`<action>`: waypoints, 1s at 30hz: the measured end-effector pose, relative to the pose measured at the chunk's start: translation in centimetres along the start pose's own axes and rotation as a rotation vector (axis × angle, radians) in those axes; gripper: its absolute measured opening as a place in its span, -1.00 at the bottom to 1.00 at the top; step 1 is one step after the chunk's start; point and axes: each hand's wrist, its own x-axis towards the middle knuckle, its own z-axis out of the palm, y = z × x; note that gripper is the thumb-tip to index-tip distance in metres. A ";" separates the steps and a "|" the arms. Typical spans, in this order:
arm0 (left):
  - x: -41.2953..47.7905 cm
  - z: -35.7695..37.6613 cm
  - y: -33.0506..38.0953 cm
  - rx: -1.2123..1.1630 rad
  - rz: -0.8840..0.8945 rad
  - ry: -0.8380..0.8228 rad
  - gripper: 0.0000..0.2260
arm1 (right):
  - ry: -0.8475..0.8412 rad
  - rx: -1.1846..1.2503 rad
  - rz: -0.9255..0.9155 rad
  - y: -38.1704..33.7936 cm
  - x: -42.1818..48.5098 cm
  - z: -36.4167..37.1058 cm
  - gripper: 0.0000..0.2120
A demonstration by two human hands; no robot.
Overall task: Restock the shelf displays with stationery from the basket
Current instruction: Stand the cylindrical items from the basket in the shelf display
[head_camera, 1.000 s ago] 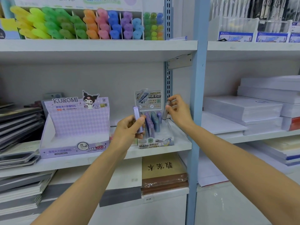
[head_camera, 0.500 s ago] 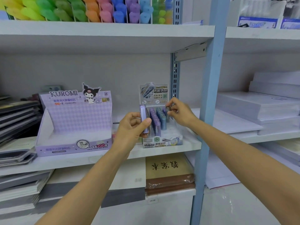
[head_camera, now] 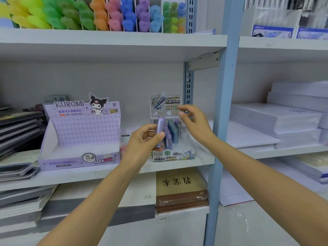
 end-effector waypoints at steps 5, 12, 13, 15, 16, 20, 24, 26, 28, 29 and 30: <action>-0.5 1.6 0.5 0.061 0.061 0.047 -0.80 | -0.149 0.386 -0.040 -4.9 -2.4 -1.1 -0.82; -1.6 2.5 0.3 0.432 0.266 0.129 -0.71 | -0.004 0.338 -0.029 -5.7 -2.7 -3.0 -0.84; -2.1 2.4 -0.1 0.548 0.331 0.145 -0.73 | 0.050 0.329 -0.013 -5.4 -2.4 -3.5 -0.84; -3.6 2.0 -1.3 0.762 0.451 0.115 -0.77 | 0.127 0.247 0.011 -4.4 -2.0 -4.1 -0.85; -4.3 1.9 -2.2 0.858 0.482 0.076 -0.77 | 0.138 0.191 0.019 -3.8 -1.9 -4.1 -0.85; -6.1 1.4 -5.0 1.122 0.475 -0.046 -0.53 | 0.116 0.034 0.048 -1.4 -2.5 -2.5 -0.87; -5.9 1.1 -5.2 1.202 0.503 -0.014 -0.41 | 0.106 -0.048 0.055 0.1 -1.5 -1.4 -0.89; -5.7 1.0 -5.4 1.223 0.513 -0.011 -0.39 | 0.084 -0.076 0.060 0.6 -0.9 -1.0 -0.90; -5.6 0.9 -5.6 1.246 0.505 -0.024 -0.37 | 0.018 -0.091 0.060 0.9 -0.6 -0.4 -0.90; -5.6 0.9 -5.7 1.255 0.503 -0.028 -0.36 | -0.020 -0.104 0.054 1.0 -0.4 -0.3 -0.89; -5.5 0.9 -5.8 1.259 0.506 -0.029 -0.36 | -0.060 -0.121 0.048 1.0 -0.1 -0.3 -0.89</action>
